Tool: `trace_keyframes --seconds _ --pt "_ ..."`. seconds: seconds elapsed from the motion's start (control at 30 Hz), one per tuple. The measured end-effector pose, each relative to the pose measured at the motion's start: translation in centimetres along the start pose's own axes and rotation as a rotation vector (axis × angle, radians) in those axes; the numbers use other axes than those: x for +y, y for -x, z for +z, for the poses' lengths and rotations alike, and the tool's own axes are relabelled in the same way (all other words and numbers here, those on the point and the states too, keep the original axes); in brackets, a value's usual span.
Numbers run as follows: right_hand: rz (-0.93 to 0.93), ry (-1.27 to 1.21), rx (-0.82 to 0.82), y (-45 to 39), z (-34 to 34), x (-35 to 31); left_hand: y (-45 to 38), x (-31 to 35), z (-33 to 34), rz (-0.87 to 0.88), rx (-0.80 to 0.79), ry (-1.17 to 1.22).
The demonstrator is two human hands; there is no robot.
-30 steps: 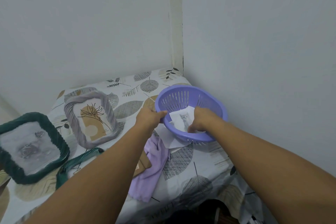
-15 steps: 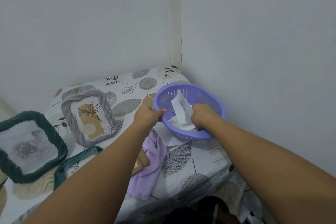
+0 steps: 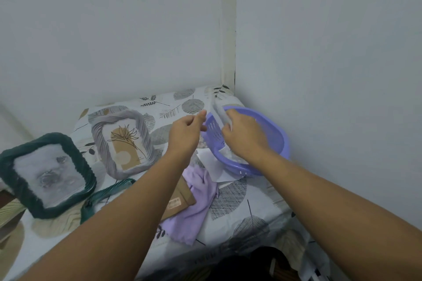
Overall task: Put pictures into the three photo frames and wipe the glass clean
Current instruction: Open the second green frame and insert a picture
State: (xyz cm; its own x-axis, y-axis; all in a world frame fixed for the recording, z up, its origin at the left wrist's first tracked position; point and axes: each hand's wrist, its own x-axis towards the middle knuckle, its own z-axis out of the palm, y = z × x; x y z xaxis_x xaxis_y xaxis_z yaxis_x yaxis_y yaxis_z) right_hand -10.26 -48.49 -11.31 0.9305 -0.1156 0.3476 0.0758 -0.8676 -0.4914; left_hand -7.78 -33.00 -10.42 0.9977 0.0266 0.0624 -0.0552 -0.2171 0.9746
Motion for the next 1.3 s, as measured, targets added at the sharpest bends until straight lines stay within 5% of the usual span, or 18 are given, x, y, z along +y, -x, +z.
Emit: trace_keyframes --seconds 0.33,0.5,0.73,1.07,1.3 --pt "-0.424 0.055 -0.102 3.3 4.3 -9.2 2.1 -0.4 -9.5 -0.162 0.152 0.014" --pt "-0.120 -0.491 -0.317 4.7 7.1 -11.9 4.0 -2.7 -16.3 -0.268 0.151 0.106" --pt "0.224 -0.826 -0.674 5.7 12.2 -14.5 7.5 -6.9 -22.5 -0.403 0.030 0.141" --pt "-0.038 -0.222 -0.637 7.3 12.8 -14.8 9.9 -12.3 -23.7 -0.326 0.155 -0.202" --pt "-0.290 0.087 -0.509 7.4 13.2 -14.6 9.5 -12.2 -25.6 -0.297 0.285 0.045"
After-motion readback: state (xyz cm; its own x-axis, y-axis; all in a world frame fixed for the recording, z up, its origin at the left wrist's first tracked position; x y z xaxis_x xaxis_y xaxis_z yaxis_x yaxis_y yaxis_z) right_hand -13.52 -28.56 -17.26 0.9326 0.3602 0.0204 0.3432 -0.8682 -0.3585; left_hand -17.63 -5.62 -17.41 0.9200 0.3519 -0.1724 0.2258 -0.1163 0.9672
